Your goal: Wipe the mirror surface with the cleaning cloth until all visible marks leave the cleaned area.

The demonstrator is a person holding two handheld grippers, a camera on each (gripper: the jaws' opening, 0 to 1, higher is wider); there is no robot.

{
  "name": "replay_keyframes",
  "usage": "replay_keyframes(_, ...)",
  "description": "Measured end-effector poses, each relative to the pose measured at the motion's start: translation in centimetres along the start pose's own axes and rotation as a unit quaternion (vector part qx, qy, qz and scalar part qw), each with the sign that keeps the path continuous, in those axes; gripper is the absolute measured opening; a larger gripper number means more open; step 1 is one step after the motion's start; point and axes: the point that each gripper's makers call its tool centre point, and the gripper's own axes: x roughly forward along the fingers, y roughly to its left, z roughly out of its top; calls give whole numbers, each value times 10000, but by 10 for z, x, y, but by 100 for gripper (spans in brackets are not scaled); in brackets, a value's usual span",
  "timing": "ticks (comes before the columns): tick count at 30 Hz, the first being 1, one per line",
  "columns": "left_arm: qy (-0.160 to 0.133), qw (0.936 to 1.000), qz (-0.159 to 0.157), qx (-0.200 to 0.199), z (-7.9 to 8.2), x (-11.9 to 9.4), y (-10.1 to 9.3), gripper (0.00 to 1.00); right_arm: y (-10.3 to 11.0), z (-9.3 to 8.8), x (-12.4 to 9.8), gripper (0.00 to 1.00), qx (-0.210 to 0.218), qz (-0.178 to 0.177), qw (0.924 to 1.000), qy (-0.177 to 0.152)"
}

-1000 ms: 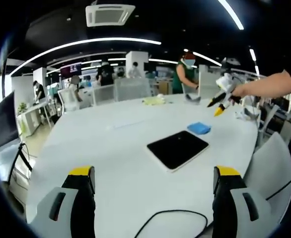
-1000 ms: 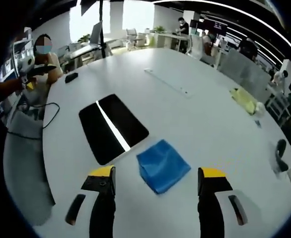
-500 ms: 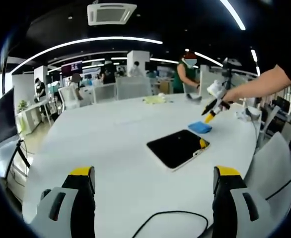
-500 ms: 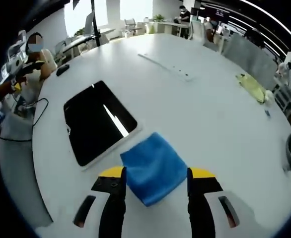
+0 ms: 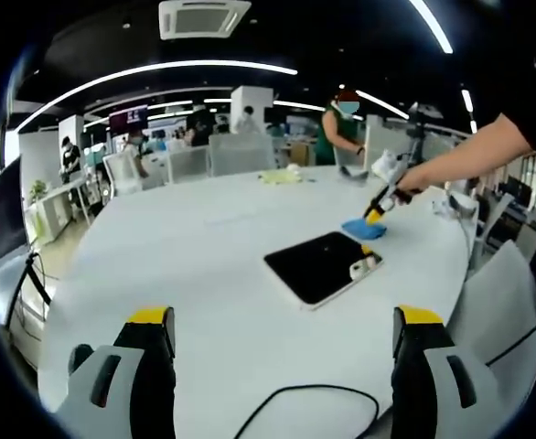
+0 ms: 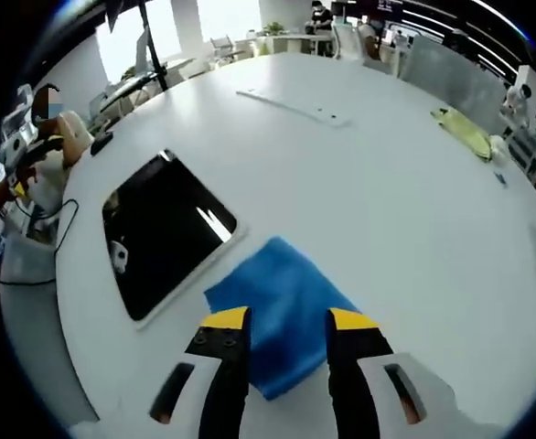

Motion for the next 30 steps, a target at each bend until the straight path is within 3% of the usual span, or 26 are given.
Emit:
replay_keyframes(3, 9, 10000, -5, 20, 0, 0, 2, 100, -2, -6, 8, 29, 70, -49, 9999, 107)
replay_keyframes(6, 3, 10000, 1, 29, 1, -1, 4, 100, 1, -15, 12, 21, -125, -113, 9994, 309)
replay_keyframes(9, -11, 10000, 17, 21, 1, -1, 5, 100, -2, -12, 13, 18, -23, -187, 9995, 236)
replay_keyframes(12, -19, 10000, 26, 25, 2, -2, 6, 100, -6, -14, 11, 6, -142, -337, 9990, 246)
replay_keyframes(30, -67, 10000, 25, 18, 7, -1, 3, 100, -6, -8, 0, 3, 290, -344, 9988, 205)
